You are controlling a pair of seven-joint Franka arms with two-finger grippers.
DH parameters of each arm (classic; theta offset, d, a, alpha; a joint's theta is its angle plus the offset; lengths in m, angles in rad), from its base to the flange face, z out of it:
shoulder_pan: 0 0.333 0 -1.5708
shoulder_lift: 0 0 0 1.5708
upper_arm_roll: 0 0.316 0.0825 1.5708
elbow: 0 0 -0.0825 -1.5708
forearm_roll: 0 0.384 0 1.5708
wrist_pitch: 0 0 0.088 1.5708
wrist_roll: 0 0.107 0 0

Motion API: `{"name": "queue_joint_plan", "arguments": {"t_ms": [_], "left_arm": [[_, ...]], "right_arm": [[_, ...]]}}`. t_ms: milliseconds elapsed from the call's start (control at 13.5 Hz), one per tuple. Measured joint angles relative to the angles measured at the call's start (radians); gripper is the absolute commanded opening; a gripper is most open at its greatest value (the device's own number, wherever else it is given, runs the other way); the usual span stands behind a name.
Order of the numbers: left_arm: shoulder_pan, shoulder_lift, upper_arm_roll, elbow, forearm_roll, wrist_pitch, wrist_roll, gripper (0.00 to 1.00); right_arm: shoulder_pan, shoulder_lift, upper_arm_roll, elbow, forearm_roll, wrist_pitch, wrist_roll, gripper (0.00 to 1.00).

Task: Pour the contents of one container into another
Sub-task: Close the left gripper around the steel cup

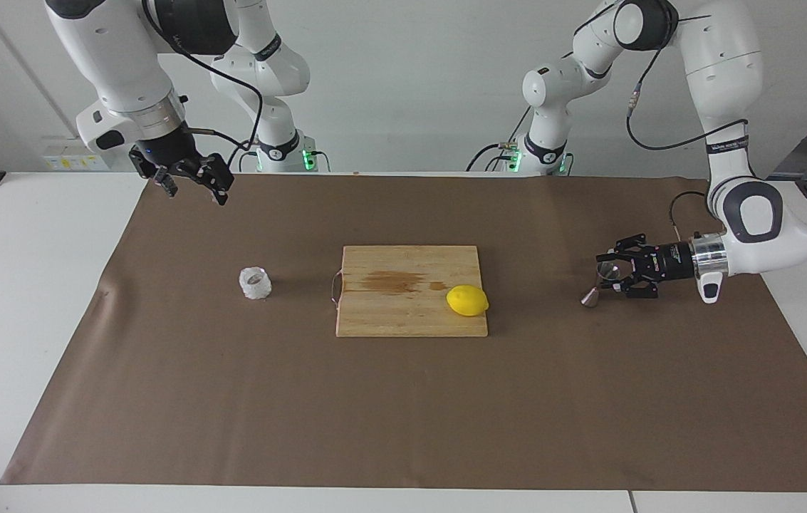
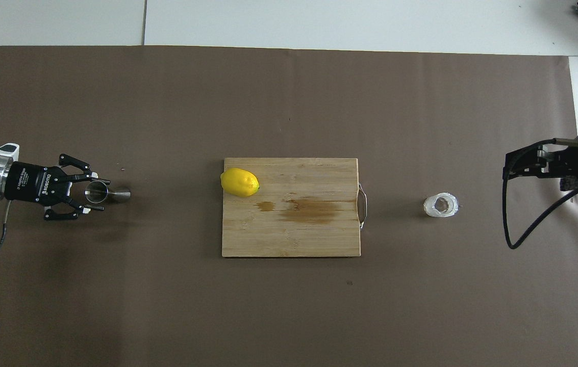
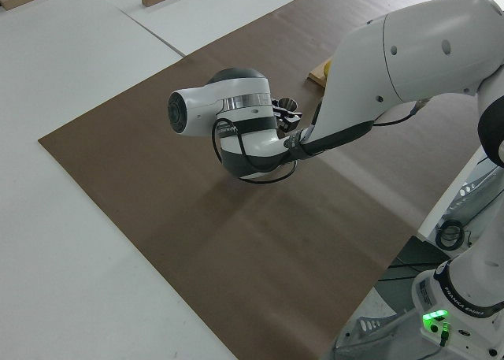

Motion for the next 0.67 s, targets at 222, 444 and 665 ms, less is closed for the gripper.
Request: {"name": "queue_joint_plan", "arguments": {"t_ms": [222, 444, 665], "left_arm": [[0.000, 0.000, 0.000, 0.000, 0.000, 0.001, -0.001, 0.34], [0.000, 0.000, 0.000, 0.000, 0.000, 0.001, -0.001, 0.25], [0.000, 0.000, 0.000, 0.005, -0.001, 0.001, -0.002, 0.07]], "right_arm": [[0.000, 0.000, 0.000, 0.000, 0.000, 0.000, 0.000, 1.00], [0.000, 0.000, 0.000, 0.000, 0.000, 0.000, 0.000, 1.00], [0.000, 0.000, 0.000, 0.000, 0.000, 0.000, 0.000, 1.00]]}}
